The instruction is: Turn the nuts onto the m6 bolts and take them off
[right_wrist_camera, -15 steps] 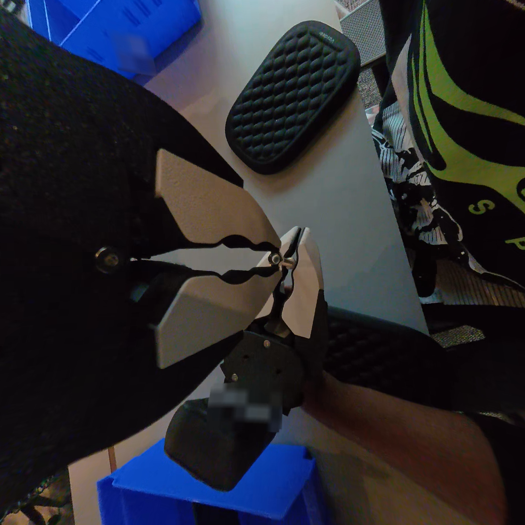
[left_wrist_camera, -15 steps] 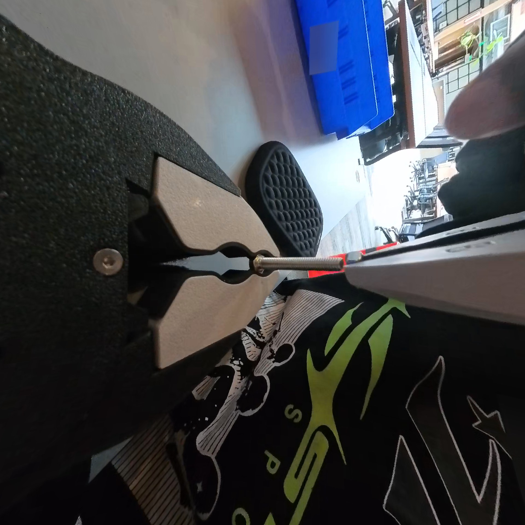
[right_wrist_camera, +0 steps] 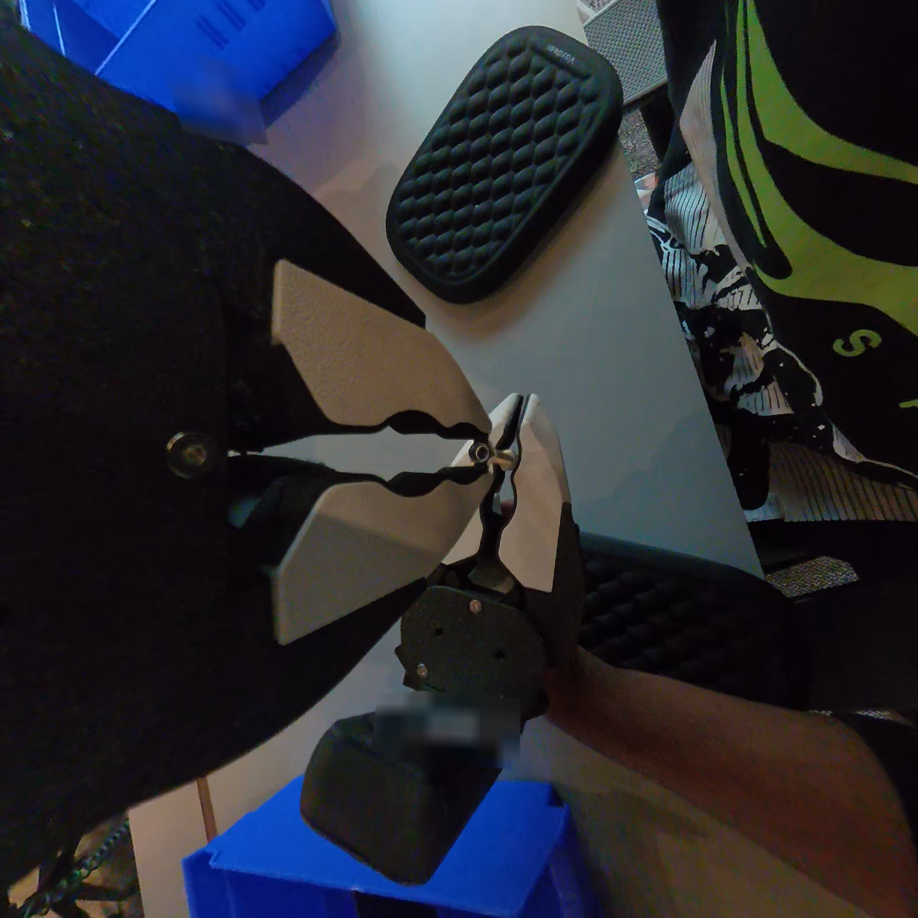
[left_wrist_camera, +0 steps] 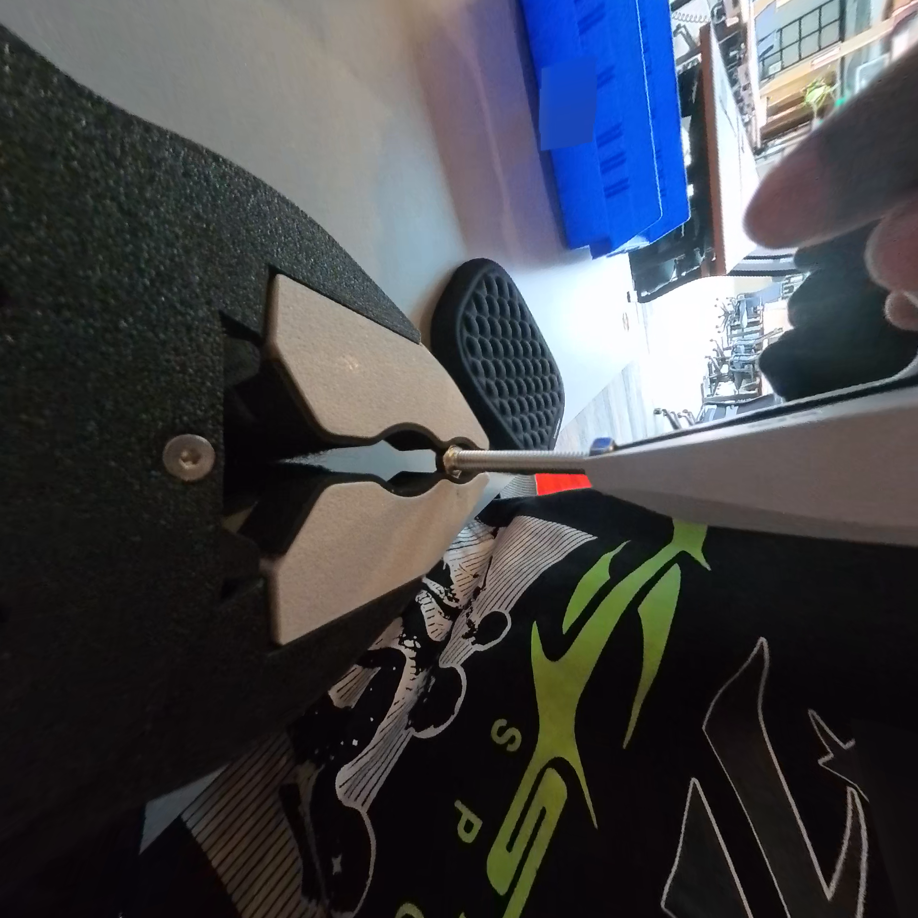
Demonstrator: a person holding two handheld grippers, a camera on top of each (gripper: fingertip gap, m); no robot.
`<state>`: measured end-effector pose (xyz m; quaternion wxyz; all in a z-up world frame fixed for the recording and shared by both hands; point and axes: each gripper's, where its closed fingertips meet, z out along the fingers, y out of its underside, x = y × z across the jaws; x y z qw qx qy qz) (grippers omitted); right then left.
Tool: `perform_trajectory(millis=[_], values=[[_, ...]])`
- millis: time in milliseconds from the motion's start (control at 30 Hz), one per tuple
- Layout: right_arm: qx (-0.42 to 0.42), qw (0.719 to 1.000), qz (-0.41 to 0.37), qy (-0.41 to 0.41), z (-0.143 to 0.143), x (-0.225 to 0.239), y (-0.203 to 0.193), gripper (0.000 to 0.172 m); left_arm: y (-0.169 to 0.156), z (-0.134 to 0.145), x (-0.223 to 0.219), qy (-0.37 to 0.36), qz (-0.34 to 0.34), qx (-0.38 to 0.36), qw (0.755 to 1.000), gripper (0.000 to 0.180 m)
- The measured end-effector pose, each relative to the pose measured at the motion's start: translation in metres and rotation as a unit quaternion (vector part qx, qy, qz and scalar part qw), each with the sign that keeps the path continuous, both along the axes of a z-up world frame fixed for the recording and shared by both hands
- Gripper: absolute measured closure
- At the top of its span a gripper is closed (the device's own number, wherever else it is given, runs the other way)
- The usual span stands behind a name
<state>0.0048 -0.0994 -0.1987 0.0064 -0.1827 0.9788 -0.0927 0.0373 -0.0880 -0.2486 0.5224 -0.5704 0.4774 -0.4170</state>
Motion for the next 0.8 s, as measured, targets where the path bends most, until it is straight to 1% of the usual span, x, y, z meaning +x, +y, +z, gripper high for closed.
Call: perform_trajectory(millis=[133, 267, 433, 600, 800], values=[[-0.007, 1.0, -0.005, 0.009, 0.002, -0.003, 0.0, 0.162, 0.002, 0.003, -0.003, -0.014, 0.008, 0.0, 1.0, 0.177], [-0.003, 1.0, -0.017, 0.008, 0.002, -0.005, 0.002, 0.162, 0.004, 0.003, -0.003, -0.012, 0.015, 0.001, 1.0, 0.177], [0.006, 0.999, -0.05, 0.017, 0.002, -0.012, 0.006, 0.162, 0.01, 0.004, -0.006, -0.015, 0.043, -0.001, 0.999, 0.177], [0.012, 0.992, -0.127, -0.002, 0.003, -0.016, 0.013, 0.162, 0.022, 0.005, -0.011, -0.014, 0.097, 0.003, 0.995, 0.178], [0.023, 0.975, -0.222, -0.007, 0.002, -0.019, 0.024, 0.162, 0.037, 0.004, -0.018, -0.007, 0.165, 0.007, 0.986, 0.178]])
